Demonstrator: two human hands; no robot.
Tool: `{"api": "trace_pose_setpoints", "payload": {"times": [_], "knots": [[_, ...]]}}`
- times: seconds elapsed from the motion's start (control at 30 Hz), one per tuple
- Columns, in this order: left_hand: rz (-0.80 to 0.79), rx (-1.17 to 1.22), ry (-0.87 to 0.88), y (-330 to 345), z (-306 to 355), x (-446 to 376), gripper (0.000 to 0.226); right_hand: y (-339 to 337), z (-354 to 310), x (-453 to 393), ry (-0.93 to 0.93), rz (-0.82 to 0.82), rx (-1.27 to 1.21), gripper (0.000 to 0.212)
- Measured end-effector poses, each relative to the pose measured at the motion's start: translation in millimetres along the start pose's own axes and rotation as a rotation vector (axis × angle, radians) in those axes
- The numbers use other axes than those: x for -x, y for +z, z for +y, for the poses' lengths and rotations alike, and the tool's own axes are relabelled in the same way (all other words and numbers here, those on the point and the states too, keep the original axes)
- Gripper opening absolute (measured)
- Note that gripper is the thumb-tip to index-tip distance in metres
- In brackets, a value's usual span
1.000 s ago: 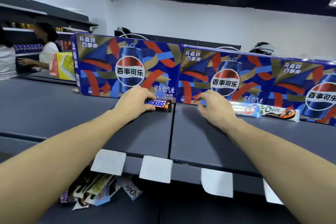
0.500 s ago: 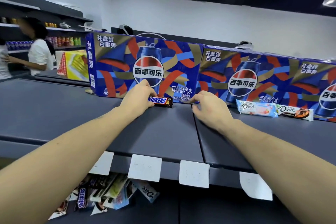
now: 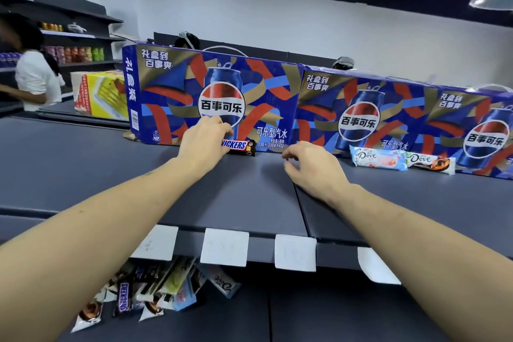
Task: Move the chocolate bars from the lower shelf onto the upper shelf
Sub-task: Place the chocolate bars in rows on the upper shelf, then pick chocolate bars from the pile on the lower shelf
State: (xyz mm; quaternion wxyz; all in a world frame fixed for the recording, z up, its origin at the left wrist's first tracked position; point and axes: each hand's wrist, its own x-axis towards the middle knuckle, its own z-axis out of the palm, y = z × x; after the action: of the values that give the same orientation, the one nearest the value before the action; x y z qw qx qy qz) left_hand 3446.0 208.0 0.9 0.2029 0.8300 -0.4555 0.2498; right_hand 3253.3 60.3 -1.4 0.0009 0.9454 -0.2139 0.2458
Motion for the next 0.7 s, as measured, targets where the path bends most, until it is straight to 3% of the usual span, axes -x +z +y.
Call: {"api": "trace_pose_setpoints", "payload": {"times": [0.2,0.47,0.7], "knots": [[0.034,0.092,0.023,-32.8,35.5,41.9,0.018,-13.6,-22.0,43.7,0.046,0.036,-0.076,0.031],[-0.062,0.063,0.051,-77.4,83.5,143.8,0.035,-33.2,-62.6,145.6,0.073,0.062,-0.161,0.046],[-0.118,0.083,0.049,-107.4,87.7,245.8,0.033,-36.9,-96.6,246.7,0.095,0.018,-0.243,0.046]]}}
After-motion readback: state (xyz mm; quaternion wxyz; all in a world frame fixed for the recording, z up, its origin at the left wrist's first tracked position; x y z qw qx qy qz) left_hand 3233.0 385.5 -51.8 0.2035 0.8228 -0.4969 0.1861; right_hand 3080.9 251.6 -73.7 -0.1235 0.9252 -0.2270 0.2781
